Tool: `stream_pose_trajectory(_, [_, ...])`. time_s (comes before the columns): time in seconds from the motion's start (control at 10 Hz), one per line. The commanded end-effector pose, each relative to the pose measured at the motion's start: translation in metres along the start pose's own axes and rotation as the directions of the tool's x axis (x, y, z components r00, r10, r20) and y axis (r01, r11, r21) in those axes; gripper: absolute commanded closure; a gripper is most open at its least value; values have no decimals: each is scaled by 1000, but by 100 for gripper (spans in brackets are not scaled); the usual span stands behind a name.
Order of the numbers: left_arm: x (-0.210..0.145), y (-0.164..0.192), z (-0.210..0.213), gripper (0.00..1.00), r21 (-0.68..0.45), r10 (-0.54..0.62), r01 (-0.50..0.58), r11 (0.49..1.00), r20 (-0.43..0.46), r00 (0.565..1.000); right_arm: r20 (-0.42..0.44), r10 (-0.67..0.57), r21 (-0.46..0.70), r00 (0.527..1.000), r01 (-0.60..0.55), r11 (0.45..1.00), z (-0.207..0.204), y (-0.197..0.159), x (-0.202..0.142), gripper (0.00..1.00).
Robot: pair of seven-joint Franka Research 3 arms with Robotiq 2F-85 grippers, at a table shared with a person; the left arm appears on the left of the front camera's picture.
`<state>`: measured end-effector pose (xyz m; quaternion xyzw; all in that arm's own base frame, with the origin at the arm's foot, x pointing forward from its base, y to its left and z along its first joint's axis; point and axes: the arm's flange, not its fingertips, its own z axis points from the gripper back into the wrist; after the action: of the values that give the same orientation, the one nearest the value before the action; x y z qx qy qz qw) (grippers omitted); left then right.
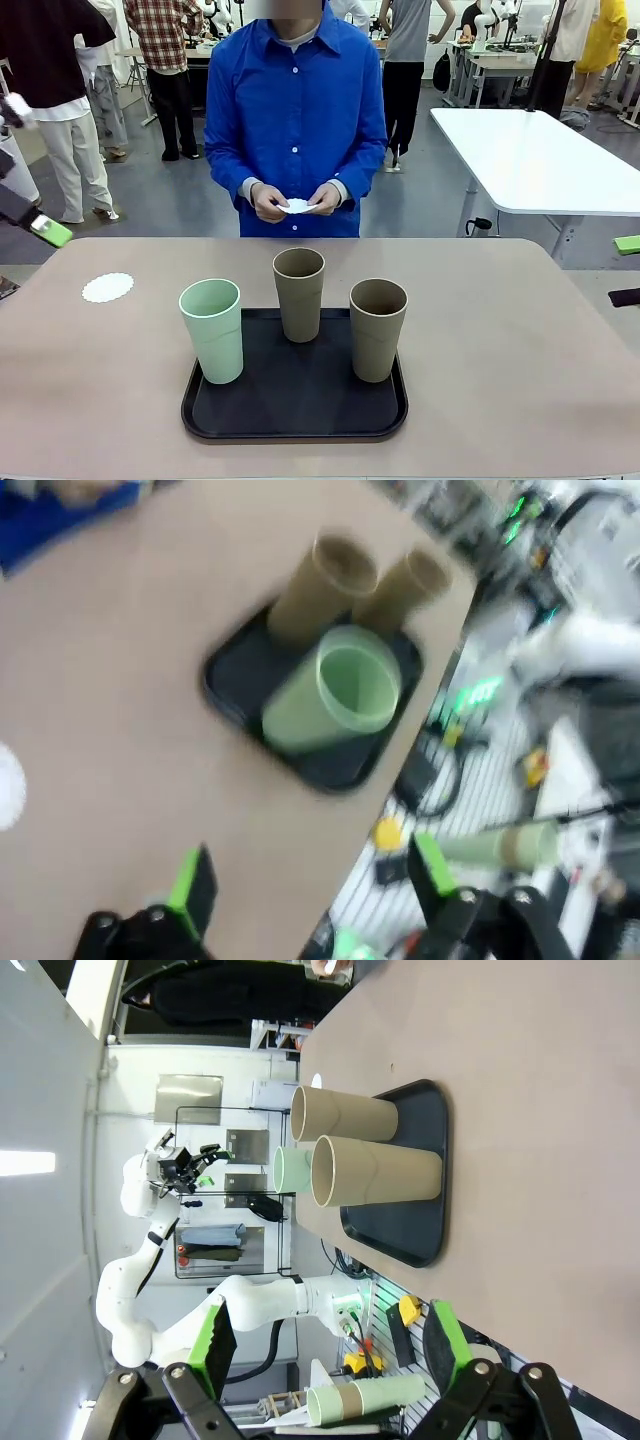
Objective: Place coasters on the table and set cups on them.
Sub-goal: Pick up one Reusable plastic cup and place it on a coaster set by the human.
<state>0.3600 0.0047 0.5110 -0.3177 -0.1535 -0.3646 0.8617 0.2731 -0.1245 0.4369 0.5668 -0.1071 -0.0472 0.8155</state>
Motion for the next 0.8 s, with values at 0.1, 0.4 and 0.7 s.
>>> stream_pose_trajectory(0.1, [7, -10, -42, 0, 60, -353, 378, 924, -248, 902, 4, 9, 19, 1000, -9, 1000, 0, 0, 2, 0])
stream_pose_trajectory(0.4, [5, -3, -83, 0, 106, -399, 448, 888, -310, 863, 4, 9, 19, 1000, -9, 1000, 0, 0, 2, 0])
stream_pose_trajectory(0.7, [15, -17, -64, 0, 33, -381, 417, 908, -345, 858, 4, 9, 19, 1000, -9, 1000, 0, 0, 2, 0])
